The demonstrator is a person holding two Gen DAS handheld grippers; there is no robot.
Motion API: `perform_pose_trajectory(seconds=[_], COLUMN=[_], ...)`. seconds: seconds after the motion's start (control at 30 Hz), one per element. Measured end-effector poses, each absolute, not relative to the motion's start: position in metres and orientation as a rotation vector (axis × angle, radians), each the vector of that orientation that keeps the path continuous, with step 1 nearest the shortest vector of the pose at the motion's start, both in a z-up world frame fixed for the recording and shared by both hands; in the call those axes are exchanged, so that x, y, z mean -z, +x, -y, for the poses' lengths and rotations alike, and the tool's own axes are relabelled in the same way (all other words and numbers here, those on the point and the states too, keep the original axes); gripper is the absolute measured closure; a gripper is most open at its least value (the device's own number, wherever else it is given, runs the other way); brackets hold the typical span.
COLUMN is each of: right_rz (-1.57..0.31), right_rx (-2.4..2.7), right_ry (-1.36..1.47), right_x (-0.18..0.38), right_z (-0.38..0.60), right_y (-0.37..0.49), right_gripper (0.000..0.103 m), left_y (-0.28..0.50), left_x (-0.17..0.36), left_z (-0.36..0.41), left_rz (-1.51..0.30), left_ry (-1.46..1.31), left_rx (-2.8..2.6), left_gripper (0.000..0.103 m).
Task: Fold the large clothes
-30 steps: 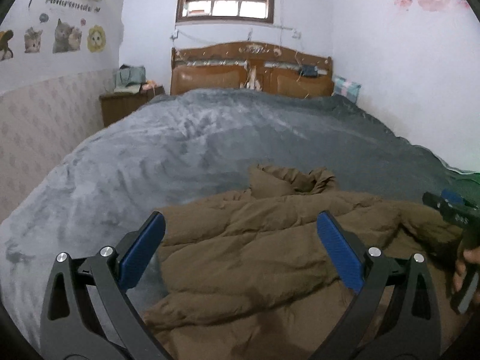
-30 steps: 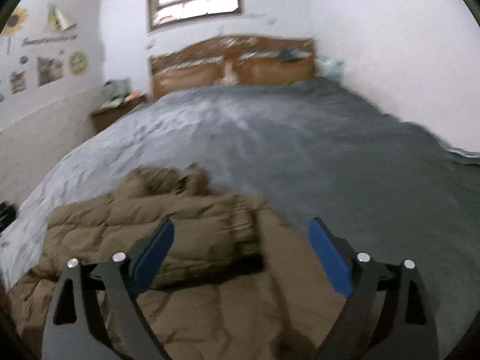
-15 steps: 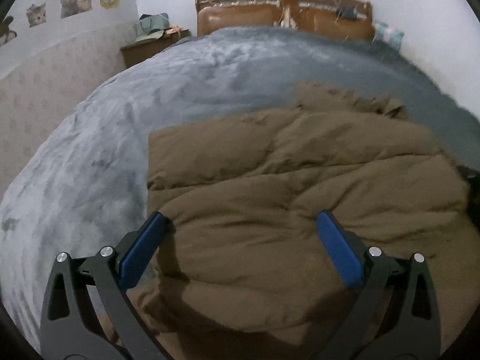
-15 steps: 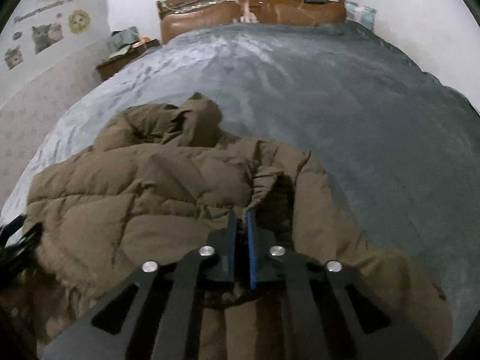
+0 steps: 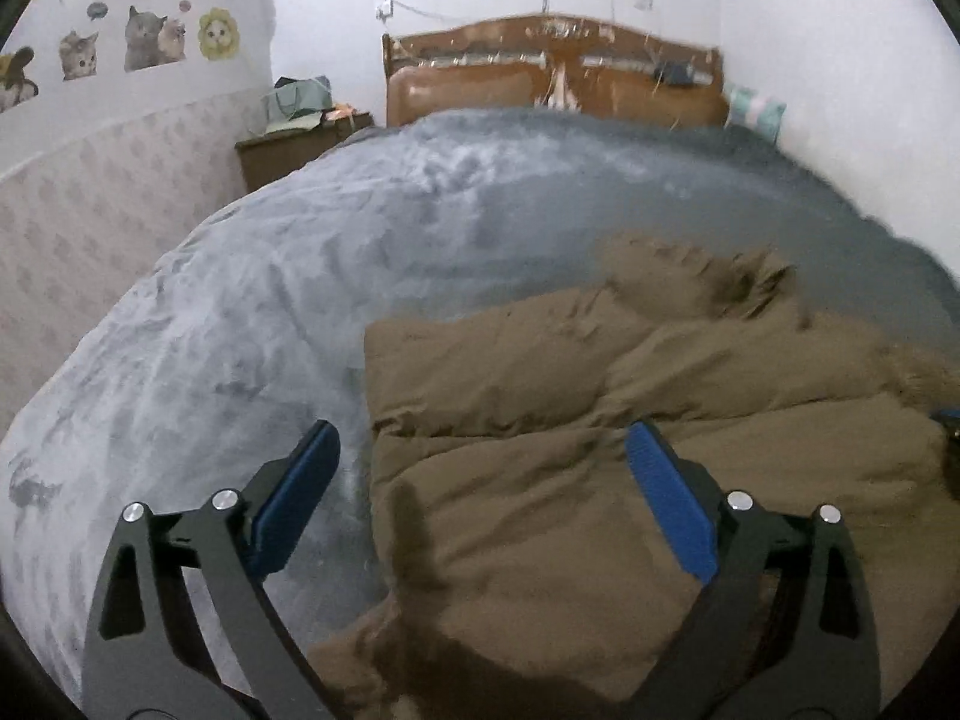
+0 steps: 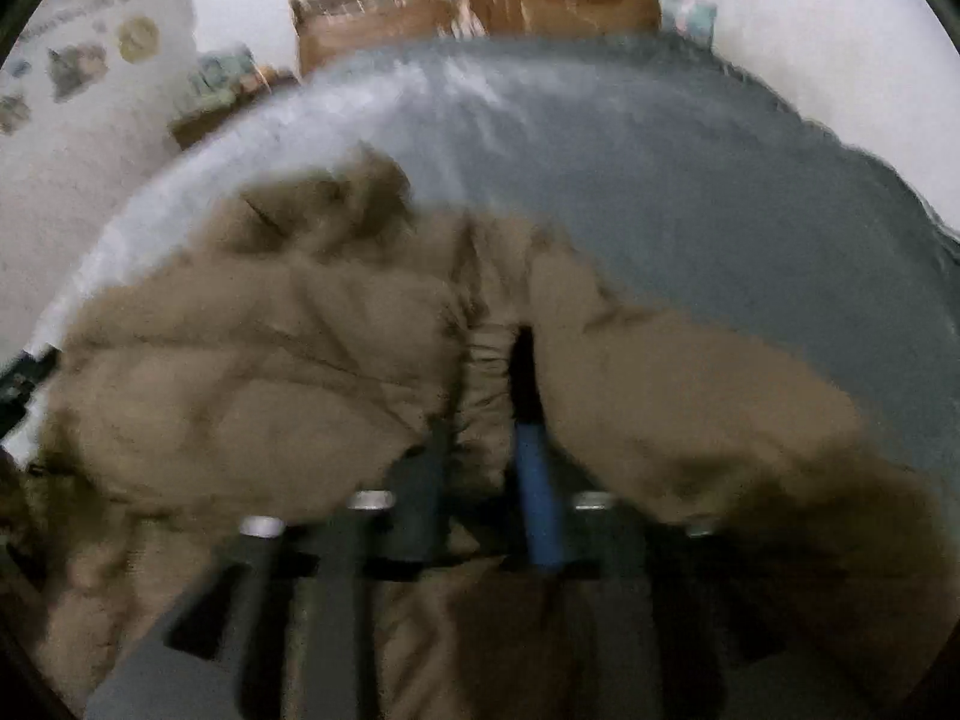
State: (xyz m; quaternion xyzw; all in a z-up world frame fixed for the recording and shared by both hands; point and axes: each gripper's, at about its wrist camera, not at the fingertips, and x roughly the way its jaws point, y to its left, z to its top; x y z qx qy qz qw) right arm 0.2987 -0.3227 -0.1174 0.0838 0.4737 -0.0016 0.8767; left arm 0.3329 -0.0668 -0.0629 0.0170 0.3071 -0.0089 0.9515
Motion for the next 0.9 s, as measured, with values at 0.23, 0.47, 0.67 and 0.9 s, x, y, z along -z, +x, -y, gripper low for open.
perform_pose_trajectory(seconds=[0.23,0.47,0.67,0.9], right_rz=[-0.799,-0.766,-0.839,-0.866], right_rx=[-0.097,0.103,0.255,0.286], right_ry=[0.364,0.238,0.205,0.232], right_x=[0.016,-0.012,0.010,0.025], right_z=[0.351,0.379,0.408,0.414], right_y=[0.190,0.057,0.003,0.001], right_gripper=[0.013,0.011,0.010,0.010], left_y=[0.239,0.117,0.049,0.013], left_x=[0.002,-0.025,-0.022,-0.008], left_z=[0.054,0.022,0.000,-0.005], left_rz=[-0.536,-0.506,-0.514,-0.522], left_ry=[-0.066,-0.100,-0.111,-0.067], left_rx=[0.065,0.070,0.061,0.018], left_gripper=[0.003,0.003,0.003,0.003])
